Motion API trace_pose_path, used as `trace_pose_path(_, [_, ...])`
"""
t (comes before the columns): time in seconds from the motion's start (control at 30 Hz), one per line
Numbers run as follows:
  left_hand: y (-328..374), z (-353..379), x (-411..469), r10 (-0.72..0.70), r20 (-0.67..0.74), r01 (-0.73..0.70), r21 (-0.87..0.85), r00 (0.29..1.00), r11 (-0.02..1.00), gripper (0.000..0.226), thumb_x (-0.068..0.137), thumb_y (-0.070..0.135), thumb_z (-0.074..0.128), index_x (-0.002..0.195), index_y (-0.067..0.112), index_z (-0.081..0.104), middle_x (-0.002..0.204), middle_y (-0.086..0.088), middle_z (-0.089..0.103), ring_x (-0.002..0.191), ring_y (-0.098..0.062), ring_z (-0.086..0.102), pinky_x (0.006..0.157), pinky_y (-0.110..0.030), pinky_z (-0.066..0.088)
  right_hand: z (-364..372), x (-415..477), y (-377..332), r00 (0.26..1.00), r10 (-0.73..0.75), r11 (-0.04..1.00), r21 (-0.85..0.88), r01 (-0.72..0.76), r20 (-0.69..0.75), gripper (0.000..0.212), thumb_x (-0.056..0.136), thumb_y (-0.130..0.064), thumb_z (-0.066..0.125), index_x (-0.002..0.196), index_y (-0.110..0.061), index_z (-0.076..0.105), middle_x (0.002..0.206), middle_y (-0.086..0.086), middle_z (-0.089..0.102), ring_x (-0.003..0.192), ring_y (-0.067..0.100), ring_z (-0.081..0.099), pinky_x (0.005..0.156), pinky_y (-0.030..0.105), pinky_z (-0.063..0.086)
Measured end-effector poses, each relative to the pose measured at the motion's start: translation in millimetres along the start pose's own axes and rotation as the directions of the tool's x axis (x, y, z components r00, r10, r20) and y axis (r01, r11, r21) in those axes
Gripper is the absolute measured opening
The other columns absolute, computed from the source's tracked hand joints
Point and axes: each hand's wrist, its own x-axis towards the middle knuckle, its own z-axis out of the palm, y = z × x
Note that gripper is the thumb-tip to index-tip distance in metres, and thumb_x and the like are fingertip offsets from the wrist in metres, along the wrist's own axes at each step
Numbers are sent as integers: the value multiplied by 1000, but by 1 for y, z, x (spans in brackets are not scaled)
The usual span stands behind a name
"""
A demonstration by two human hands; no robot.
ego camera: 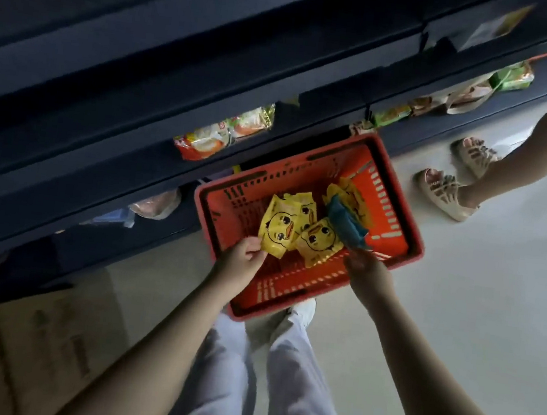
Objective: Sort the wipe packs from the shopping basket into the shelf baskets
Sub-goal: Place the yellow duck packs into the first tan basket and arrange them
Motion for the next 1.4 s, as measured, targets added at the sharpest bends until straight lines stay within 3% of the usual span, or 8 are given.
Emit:
trace_pose_path(0.13, [-22,37,95,-56,-37,53,-78,998,996,45,95,33,56,137,18,49,139,0,53,126,-20,51,106,-44,42,53,81,11,957,242,883,372,-286,160,49,97,-31,51,142,-19,38,132,12,55,118,33,57,100,51,48])
trace_pose_path(0.3, [-45,62,169,-197,-131,165,-221,972,961,51,95,25,58,143,14,43,146,-8,46,132,-27,46,108,-46,39,95,141,29,851,474,669,536,-514,225,59,93,-27,59,144,-10,33,148,14,40,136,31,39,110,42,33])
trace_pose_path(0.7, [-65,74,216,-315,-250,270,-201,915,942,55,89,33,66,139,17,47,141,-8,45,124,-27,50,96,-37,45,119,173,45,764,573,569,526,-632,298,65,91,-30,63,143,-8,32,149,14,39,138,32,36,112,45,28])
trace_pose_path(0.87, [-76,63,225,-331,-197,301,-168,923,939,18,89,28,67,99,13,68,105,-11,70,94,-28,66,89,-44,54,135,184,42,763,597,547,569,-614,249,79,87,-34,68,148,-13,23,154,14,31,140,35,32,113,48,27])
trace_pose_path(1.0, [-78,53,226,-352,-146,323,-188,925,927,42,94,32,61,129,9,57,125,-13,62,111,-30,61,94,-42,51,146,188,38,758,639,473,711,-520,130,87,82,-22,76,149,-17,21,154,10,31,141,32,32,116,43,28])
trace_pose_path(1.07, [-78,53,224,-339,-131,315,-173,932,933,48,96,35,56,137,12,49,135,-12,55,120,-29,55,98,-42,47,148,185,33,719,670,372,754,-541,185,83,77,-21,80,144,-11,31,145,13,44,130,32,47,107,42,42])
trace_pose_path(1.2, [-71,53,213,-294,-179,261,-189,939,947,43,97,32,54,134,11,51,134,-11,55,121,-29,53,91,-35,44,147,179,31,736,587,278,770,-574,337,60,75,-19,82,123,0,52,107,17,68,76,26,70,50,30,56])
trace_pose_path(1.4, [-34,41,157,-51,-388,19,-86,920,996,34,100,31,49,125,9,54,110,-1,60,99,-17,56,68,-19,41,126,152,17,793,443,202,816,-542,417,60,78,-19,77,131,-12,51,112,15,70,89,32,72,56,38,57])
